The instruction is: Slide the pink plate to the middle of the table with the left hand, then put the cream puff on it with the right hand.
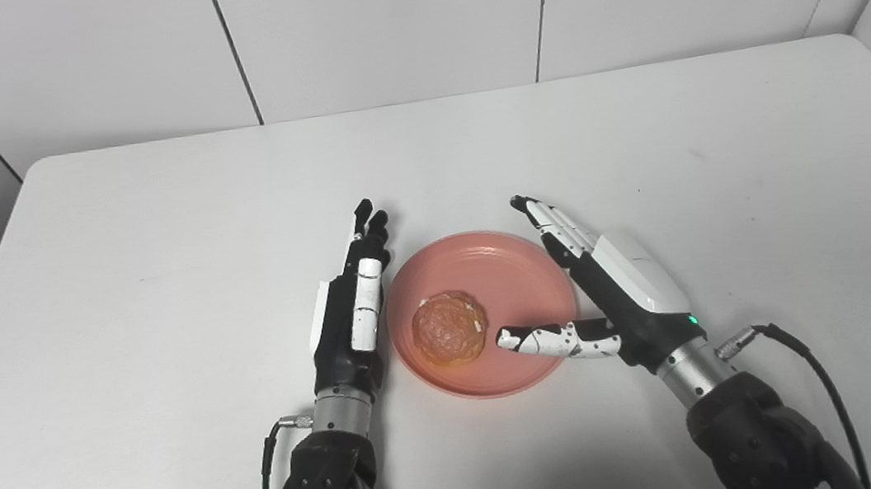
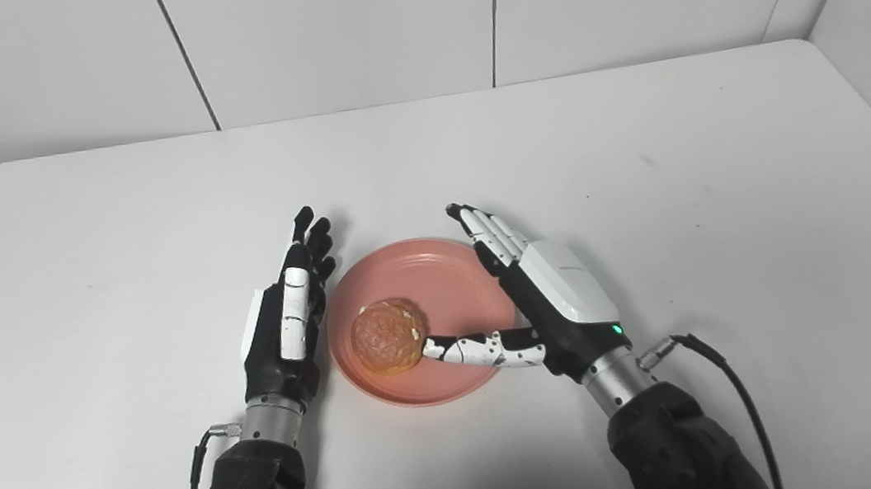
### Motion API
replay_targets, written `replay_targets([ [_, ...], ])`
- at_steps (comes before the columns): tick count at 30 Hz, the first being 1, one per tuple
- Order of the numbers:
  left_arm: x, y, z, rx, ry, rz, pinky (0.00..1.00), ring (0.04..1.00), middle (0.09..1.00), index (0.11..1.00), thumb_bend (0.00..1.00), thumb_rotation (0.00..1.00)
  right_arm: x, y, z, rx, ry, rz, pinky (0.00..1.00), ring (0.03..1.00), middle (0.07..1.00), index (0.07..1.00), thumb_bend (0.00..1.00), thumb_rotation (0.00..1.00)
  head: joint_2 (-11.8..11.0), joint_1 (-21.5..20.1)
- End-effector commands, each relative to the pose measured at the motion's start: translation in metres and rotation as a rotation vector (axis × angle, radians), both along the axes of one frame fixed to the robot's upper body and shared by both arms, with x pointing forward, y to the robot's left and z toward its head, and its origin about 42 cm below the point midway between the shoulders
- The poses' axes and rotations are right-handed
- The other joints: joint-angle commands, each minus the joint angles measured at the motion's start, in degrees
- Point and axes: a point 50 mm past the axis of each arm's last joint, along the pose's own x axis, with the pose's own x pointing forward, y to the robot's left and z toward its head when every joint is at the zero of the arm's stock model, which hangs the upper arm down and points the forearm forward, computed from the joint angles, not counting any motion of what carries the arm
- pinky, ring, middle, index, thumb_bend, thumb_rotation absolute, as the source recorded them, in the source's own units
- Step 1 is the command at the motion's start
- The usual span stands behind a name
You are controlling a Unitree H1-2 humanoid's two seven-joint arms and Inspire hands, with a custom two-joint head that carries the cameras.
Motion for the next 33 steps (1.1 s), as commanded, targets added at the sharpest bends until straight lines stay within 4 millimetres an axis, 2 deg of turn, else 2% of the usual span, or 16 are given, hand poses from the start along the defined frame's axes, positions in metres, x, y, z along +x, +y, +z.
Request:
replay_targets([
  [1, -0.002, -0.001, 0.015, -0.031, -0.07, 0.019, 1.0, 0.997, 0.98, 0.983, 0.68, 1.0, -0.001, -0.001, 0.01, 0.183, -0.063, 0.013, 1.0, 1.0, 1.0, 1.0, 0.68, 0.88, 0.16, -0.1],
  [3, -0.003, 0.002, 0.015, -0.03, -0.08, 0.03, 1.0, 0.994, 0.979, 0.978, 0.68, 1.0, -0.001, -0.002, 0.006, 0.298, -0.065, 0.02, 1.0, 1.0, 1.0, 1.0, 0.66, 0.84, 0.13, -0.32],
  [5, -0.005, 0.004, 0.015, -0.028, -0.086, 0.034, 1.0, 0.992, 0.982, 0.969, 0.68, 1.0, -0.001, -0.004, 0.003, 0.372, -0.067, 0.017, 1.0, 1.0, 1.0, 1.0, 0.64, 0.85, 0.16, -0.36],
  [9, -0.008, 0.008, 0.015, -0.013, -0.096, 0.043, 1.0, 0.991, 0.987, 0.966, 0.68, 1.0, -0.003, -0.005, 0.0, 0.474, -0.04, -0.007, 1.0, 1.0, 1.0, 1.0, 0.71, 0.92, 0.19, -0.34],
  [12, -0.01, 0.013, 0.015, 0.004, -0.119, 0.031, 1.0, 0.998, 0.993, 0.977, 0.67, 1.0, -0.008, -0.004, -0.004, 0.54, 0.004, -0.02, 1.0, 1.0, 1.0, 1.0, 0.66, 0.92, 0.28, -0.33],
  [14, -0.011, 0.016, 0.016, 0.005, -0.116, 0.017, 1.0, 1.0, 0.999, 0.996, 0.66, 1.0, -0.01, -0.003, -0.006, 0.559, 0.022, -0.026, 1.0, 1.0, 1.0, 1.0, 0.63, 0.89, 0.33, -0.23],
  [18, -0.019, 0.022, 0.018, 0.016, -0.106, -0.002, 1.0, 1.0, 1.0, 1.0, 0.66, 1.0, -0.014, -0.002, -0.011, 0.623, 0.051, -0.034, 1.0, 1.0, 1.0, 1.0, 0.66, 0.89, -0.05, -0.05],
  [23, -0.025, 0.028, 0.018, 0.006, -0.072, -0.037, 1.0, 1.0, 1.0, 1.0, 0.65, 1.0, -0.017, 0.005, -0.015, 0.711, 0.094, -0.034, 1.0, 1.0, 1.0, 1.0, 0.64, 0.84, -0.38, 0.2],
  [33, -0.038, 0.036, 0.014, -0.01, 0.014, -0.047, 1.0, 1.0, 1.0, 1.0, 0.67, 1.0, -0.026, 0.016, -0.02, 0.716, 0.15, -0.044, 1.0, 1.0, 1.0, 1.0, 0.64, 0.89, -0.61, 0.47],
])
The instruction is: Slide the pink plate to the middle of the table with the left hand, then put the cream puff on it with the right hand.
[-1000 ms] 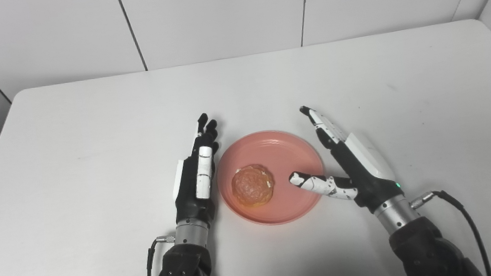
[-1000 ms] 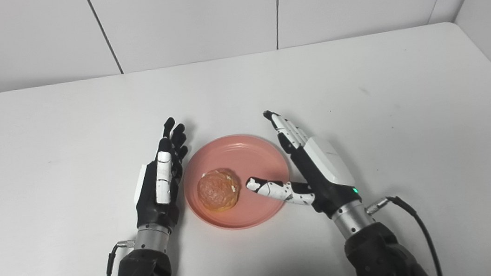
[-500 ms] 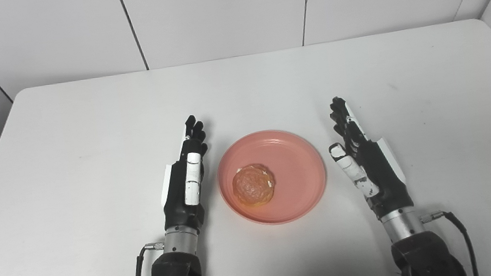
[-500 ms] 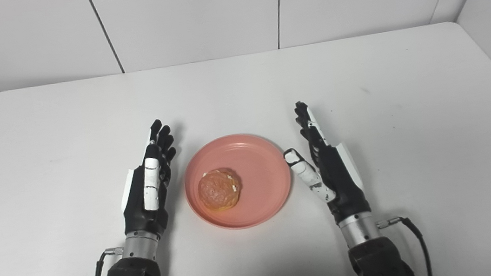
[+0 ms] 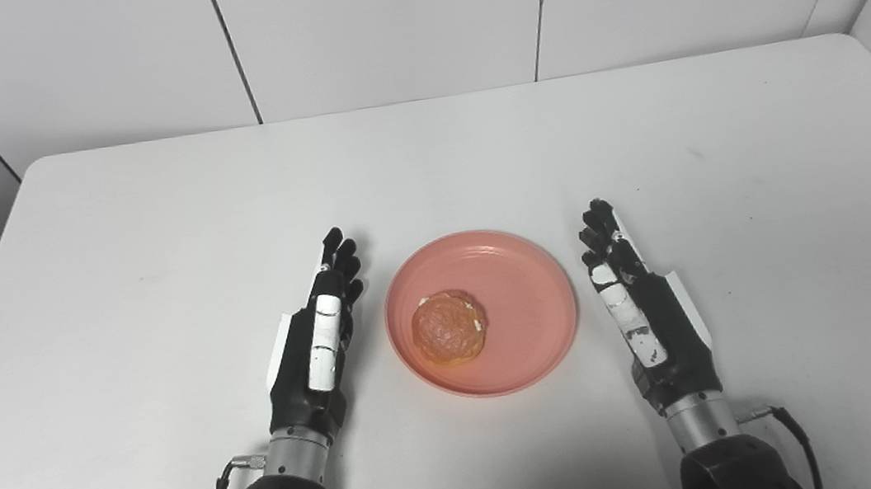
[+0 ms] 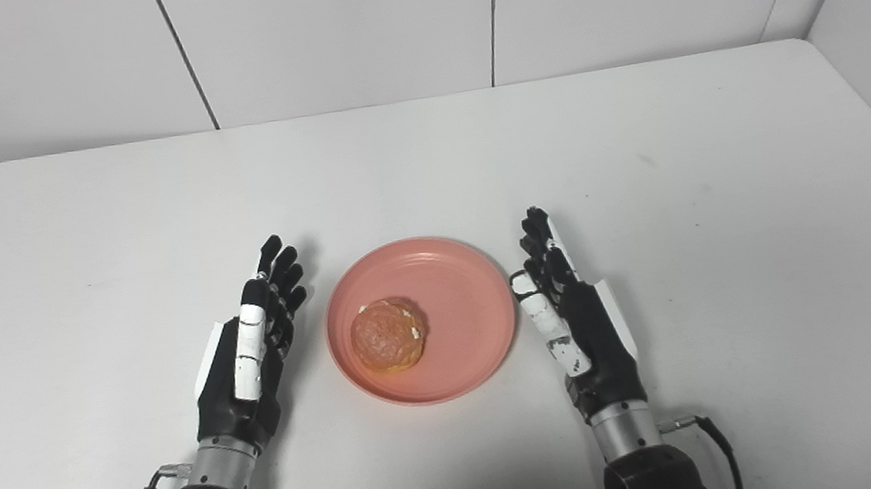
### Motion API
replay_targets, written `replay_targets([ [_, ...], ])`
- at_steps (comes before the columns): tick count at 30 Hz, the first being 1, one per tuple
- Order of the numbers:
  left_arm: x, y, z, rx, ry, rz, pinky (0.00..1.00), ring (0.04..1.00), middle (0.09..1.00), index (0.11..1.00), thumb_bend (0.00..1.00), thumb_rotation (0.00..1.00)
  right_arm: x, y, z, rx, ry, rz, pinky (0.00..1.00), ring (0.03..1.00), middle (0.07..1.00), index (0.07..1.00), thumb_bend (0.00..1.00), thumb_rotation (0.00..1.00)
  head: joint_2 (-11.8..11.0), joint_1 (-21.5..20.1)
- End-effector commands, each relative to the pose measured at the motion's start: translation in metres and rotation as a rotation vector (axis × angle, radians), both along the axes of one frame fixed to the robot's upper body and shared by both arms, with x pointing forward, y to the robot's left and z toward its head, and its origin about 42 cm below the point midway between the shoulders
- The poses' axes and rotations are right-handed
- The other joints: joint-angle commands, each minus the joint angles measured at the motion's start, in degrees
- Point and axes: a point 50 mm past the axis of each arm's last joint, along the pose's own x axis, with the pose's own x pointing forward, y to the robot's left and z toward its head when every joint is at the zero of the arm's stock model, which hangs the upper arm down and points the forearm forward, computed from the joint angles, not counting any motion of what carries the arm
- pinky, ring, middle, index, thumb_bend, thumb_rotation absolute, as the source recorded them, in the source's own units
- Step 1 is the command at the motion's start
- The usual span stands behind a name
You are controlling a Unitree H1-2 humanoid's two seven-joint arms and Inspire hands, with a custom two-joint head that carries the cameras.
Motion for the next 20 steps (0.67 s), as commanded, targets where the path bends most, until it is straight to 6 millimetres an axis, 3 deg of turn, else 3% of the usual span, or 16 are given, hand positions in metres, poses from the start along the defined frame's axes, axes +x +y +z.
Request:
replay_targets([
  [1, -0.0032, -0.0039, 0.0138, -0.018, -0.028, -0.008, 1.0, 1.0, 1.0, 1.0, 0.68, 1.0, -0.0003, 0.005, 0.0125, 0.006, -0.044, -0.003, 1.0, 1.0, 1.0, 1.0, 0.63, 0.9, 0.0, -0.01],
  [10, -0.012, -0.0093, 0.013, -0.031, 0.004, 0.02, 1.0, 1.0, 1.0, 1.0, 0.69, 1.0, -0.0081, 0.007, 0.011, -0.032, -0.021, 0.016, 1.0, 1.0, 1.0, 1.0, 0.62, 0.92, 0.04, -0.47],
  [20, -0.0052, -0.0111, 0.0143, -0.009, -0.005, 0.032, 1.0, 1.0, 1.0, 1.0, 0.67, 1.0, -0.0029, 0.0046, 0.009, -0.038, -0.025, -0.001, 1.0, 1.0, 1.0, 1.0, 0.64, 0.9, -0.59, 0.38],
])
